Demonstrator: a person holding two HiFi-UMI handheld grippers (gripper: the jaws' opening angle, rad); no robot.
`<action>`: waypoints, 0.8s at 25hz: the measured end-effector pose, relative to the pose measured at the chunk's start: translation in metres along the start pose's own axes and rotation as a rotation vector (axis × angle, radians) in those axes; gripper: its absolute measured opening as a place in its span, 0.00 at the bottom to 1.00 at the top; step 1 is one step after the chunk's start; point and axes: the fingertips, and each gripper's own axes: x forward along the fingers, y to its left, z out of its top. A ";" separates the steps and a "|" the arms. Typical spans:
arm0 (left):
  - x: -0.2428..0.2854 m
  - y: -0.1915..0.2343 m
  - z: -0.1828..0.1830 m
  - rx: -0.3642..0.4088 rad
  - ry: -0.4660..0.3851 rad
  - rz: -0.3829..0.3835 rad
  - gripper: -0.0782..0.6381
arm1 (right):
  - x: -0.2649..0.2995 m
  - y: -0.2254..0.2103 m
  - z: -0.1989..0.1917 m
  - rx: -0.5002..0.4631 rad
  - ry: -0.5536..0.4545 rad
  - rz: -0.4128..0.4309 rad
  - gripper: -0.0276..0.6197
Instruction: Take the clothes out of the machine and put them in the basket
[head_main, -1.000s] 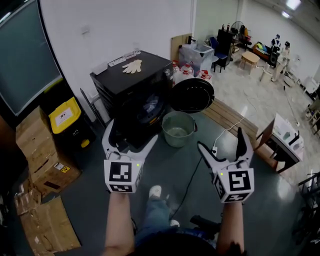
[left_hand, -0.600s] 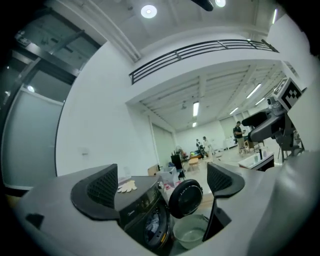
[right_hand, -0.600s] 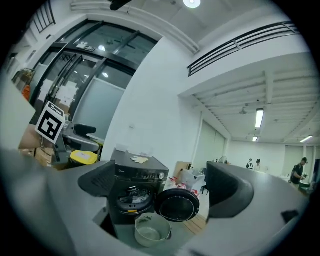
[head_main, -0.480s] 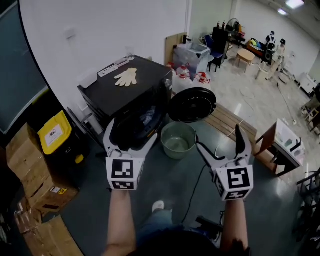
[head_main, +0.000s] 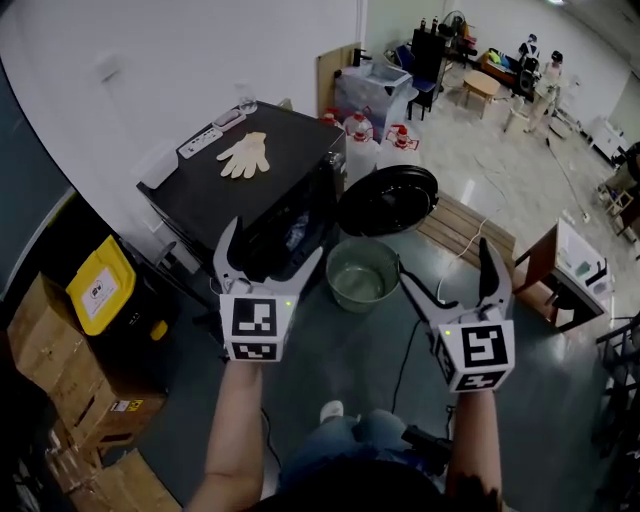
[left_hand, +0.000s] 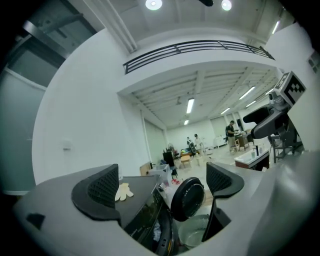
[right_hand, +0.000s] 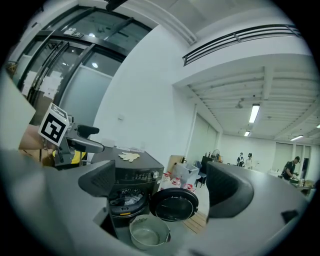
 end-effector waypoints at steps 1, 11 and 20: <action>0.004 0.002 0.000 0.006 -0.001 -0.004 0.88 | 0.004 0.001 0.000 0.001 0.003 -0.002 0.92; 0.006 0.029 -0.016 -0.061 0.011 0.026 0.79 | 0.008 -0.007 -0.026 0.075 0.047 -0.041 0.92; 0.041 0.020 -0.027 -0.134 -0.001 -0.004 0.79 | 0.033 -0.011 -0.050 0.105 0.082 -0.017 0.91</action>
